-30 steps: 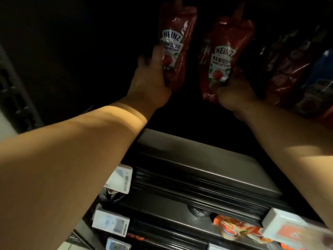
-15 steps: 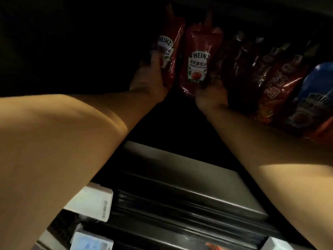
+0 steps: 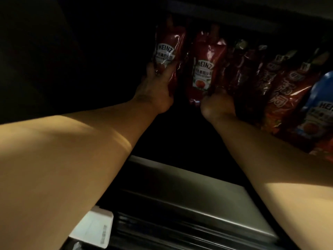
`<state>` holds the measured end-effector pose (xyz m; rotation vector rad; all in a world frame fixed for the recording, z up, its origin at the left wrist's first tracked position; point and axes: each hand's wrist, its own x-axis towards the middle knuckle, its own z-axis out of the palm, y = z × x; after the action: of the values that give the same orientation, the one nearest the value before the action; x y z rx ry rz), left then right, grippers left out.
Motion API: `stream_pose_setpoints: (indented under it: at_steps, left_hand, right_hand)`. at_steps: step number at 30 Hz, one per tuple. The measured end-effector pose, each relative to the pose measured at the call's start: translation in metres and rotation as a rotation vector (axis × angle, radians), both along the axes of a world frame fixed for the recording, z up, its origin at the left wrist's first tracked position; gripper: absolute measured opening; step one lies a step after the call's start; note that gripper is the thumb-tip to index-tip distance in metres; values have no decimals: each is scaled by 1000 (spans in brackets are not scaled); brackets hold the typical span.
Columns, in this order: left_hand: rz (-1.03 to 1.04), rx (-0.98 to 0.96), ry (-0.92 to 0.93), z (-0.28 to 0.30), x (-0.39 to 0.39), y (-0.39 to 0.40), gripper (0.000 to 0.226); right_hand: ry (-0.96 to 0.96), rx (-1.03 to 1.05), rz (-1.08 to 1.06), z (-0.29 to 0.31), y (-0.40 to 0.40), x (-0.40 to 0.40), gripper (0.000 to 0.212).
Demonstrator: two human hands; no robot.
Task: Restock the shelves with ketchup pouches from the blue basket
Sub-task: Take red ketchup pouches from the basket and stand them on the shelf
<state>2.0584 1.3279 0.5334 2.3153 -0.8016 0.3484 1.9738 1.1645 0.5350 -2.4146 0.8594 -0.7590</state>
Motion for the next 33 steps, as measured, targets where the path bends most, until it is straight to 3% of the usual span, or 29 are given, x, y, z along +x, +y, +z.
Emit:
stream_pose_setpoints:
  at_steps: [11, 17, 22, 28, 33]
  left_hand:
    - [130, 200, 169, -1, 12, -7, 92]
    - [163, 88, 174, 0, 9, 1, 91]
    - [191, 51, 194, 5, 8, 4, 93]
    - [117, 59, 235, 8, 10, 3, 100]
    - [111, 30, 248, 11, 6, 5, 103]
  right_hand:
    - [127, -100, 74, 15, 10, 31, 40]
    - [-41, 30, 140, 8, 30, 44, 42]
    - [-223, 56, 161, 4, 27, 38, 56]
    - [-49, -34, 35, 22, 24, 56, 61]
    - [-176, 56, 40, 13, 26, 50, 55]
